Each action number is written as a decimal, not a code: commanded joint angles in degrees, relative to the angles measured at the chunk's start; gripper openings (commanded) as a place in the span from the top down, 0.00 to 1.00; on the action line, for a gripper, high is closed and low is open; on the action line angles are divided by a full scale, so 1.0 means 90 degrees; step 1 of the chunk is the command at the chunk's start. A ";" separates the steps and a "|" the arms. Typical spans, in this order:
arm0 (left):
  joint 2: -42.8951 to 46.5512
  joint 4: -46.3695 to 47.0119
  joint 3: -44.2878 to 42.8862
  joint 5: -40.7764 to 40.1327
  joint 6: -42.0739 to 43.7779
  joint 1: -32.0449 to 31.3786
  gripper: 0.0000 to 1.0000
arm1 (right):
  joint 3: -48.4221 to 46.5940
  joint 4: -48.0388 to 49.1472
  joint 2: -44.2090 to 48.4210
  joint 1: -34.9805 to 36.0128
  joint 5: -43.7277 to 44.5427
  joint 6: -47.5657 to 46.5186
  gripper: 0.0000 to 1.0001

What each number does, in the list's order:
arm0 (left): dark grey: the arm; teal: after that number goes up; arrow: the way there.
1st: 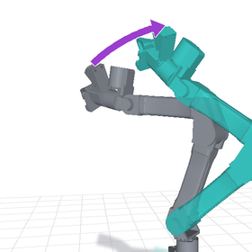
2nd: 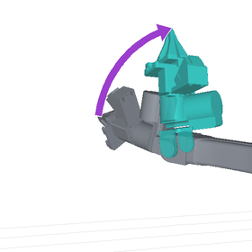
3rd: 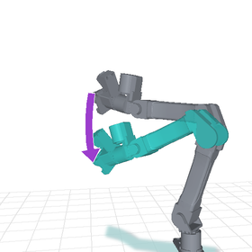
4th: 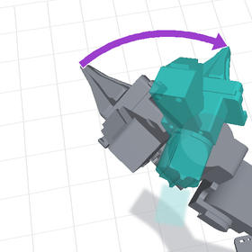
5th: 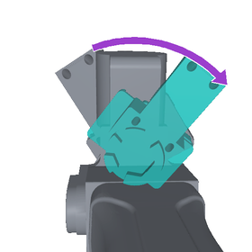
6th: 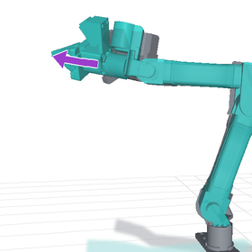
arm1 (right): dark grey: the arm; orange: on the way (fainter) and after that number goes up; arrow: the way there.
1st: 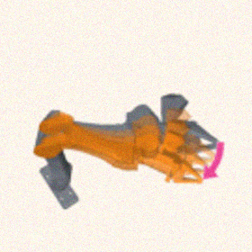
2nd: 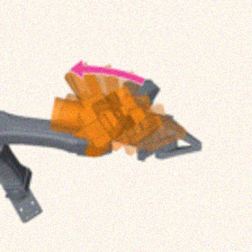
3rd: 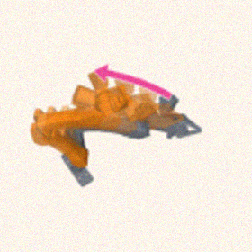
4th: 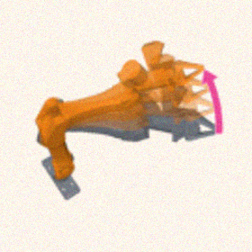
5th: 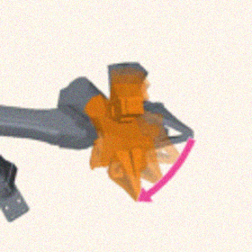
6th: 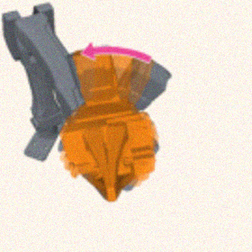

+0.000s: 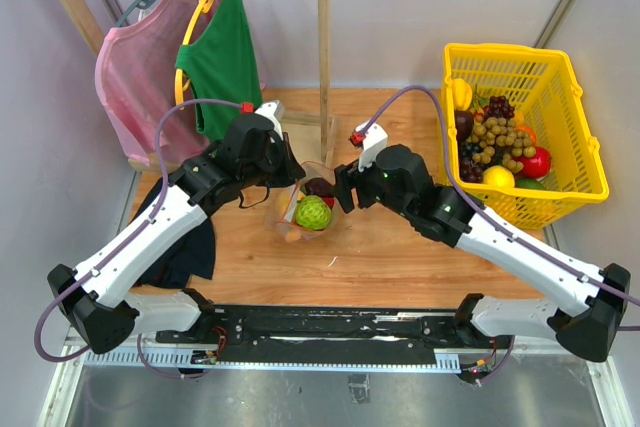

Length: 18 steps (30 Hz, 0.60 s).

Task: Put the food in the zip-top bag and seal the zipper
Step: Place the fake fruit in the zipper food storage bag, then adjust the zipper food storage bag at the center of the board.

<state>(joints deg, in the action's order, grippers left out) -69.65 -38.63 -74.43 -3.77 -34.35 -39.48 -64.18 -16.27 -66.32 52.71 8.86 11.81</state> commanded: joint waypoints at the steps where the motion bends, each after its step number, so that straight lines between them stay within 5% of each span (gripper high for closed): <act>1: 0.0191 0.0288 0.0020 -0.0021 -0.0012 -0.0027 1.00 | 0.0204 -0.0155 -0.0233 -0.0085 0.0083 0.0898 0.33; 7: 0.0197 0.0308 0.0093 0.0028 -0.0012 -0.0027 1.00 | 0.0311 0.0017 -0.0581 -0.0085 0.0159 0.1284 0.50; 15: 0.0132 0.0279 0.0118 0.0148 0.0078 -0.0027 1.00 | -0.0116 -0.0060 -0.0505 -0.0085 0.0218 0.1139 0.98; 18: 0.0112 0.0240 0.0083 0.0201 0.0147 -0.0027 1.00 | -0.0334 -0.0190 -0.0399 -0.0090 0.0354 0.1074 0.99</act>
<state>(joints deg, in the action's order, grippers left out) -69.41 -37.98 -73.56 -3.14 -34.22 -39.48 -63.13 -17.54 -72.31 52.42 9.50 22.11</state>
